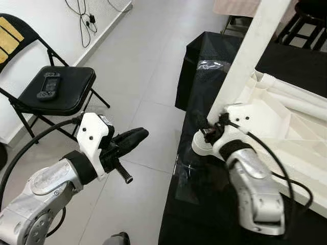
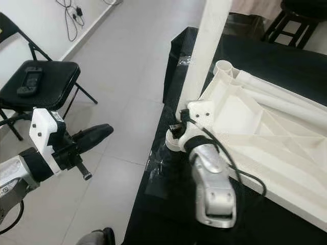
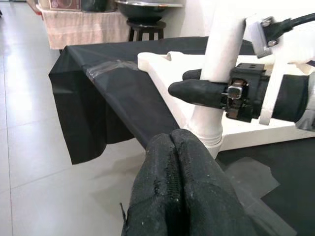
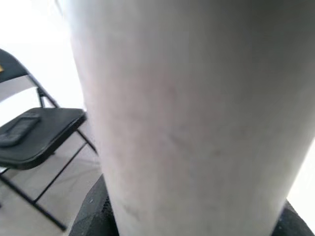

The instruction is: Building children table

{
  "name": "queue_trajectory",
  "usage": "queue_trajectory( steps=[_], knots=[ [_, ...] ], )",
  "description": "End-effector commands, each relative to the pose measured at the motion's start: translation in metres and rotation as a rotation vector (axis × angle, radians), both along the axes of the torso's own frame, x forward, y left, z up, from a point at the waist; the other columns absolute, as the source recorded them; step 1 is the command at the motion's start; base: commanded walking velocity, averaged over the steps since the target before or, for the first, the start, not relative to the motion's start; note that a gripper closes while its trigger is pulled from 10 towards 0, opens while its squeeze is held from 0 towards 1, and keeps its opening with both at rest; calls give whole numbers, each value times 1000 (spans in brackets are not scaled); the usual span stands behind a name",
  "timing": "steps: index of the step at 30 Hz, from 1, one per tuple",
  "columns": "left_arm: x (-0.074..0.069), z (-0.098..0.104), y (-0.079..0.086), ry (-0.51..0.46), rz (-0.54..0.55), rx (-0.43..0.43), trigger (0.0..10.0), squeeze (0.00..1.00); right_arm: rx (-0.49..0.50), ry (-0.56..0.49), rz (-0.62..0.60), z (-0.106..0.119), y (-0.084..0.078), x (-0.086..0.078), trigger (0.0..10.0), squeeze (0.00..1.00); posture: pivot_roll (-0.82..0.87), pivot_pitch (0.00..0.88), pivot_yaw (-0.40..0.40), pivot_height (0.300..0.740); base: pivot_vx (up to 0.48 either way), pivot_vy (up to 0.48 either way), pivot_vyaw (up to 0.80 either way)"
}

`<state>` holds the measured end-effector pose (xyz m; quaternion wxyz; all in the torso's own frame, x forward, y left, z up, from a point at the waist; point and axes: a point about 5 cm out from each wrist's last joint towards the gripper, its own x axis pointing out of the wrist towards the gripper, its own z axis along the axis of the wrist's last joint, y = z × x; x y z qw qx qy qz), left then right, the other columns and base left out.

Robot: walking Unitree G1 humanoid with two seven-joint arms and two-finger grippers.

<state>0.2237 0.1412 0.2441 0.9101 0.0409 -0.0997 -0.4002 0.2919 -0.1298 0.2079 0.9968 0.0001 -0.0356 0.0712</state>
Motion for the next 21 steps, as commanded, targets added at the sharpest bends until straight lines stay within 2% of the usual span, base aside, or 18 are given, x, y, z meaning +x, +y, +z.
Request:
queue_trajectory(
  steps=[1,3,6,11,14,16,17,19,20,21],
  knots=[
    [-2,-2,0,-1,2,-6,10000,0,-30,179,-69,-31,-3,1,10000,0,109,189,-76,740,0,0,0],
    [-2,-2,0,1,-1,-9,10000,0,-15,202,-152,-30,-7,-3,10000,0,106,192,-69,740,0,0,0],
    [-1,-2,-1,1,-7,-11,10000,0,-1,226,-195,-31,-10,-6,10000,0,102,193,-64,740,0,0,0],
    [0,-3,-5,0,-27,-16,10000,0,42,251,-213,-31,-10,-8,10000,0,95,194,-60,740,0,0,0],
    [0,-3,-7,1,-34,-25,10000,0,115,223,-49,-25,7,-5,10000,0,92,194,-60,740,0,0,0],
    [0,-3,-8,2,-34,-26,10000,0,122,214,-16,-23,10,-5,10000,0,92,194,-60,740,0,0,0],
    [0,-4,-8,3,-34,-26,10000,0,159,187,40,-20,14,-4,10000,1000,92,193,-60,740,0,0,0],
    [0,-4,-8,5,-34,-28,10000,0,207,114,226,-6,24,1,10000,1000,93,195,-64,740,0,0,0],
    [0,-4,-8,5,-34,-28,10000,0,207,114,226,-6,24,1,10000,1000,93,195,-64,740,0,0,0],
    [0,-5,-8,5,-33,-30,10000,0,195,45,373,7,28,3,10000,1000,93,195,-70,740,0,0,0]
  ],
)
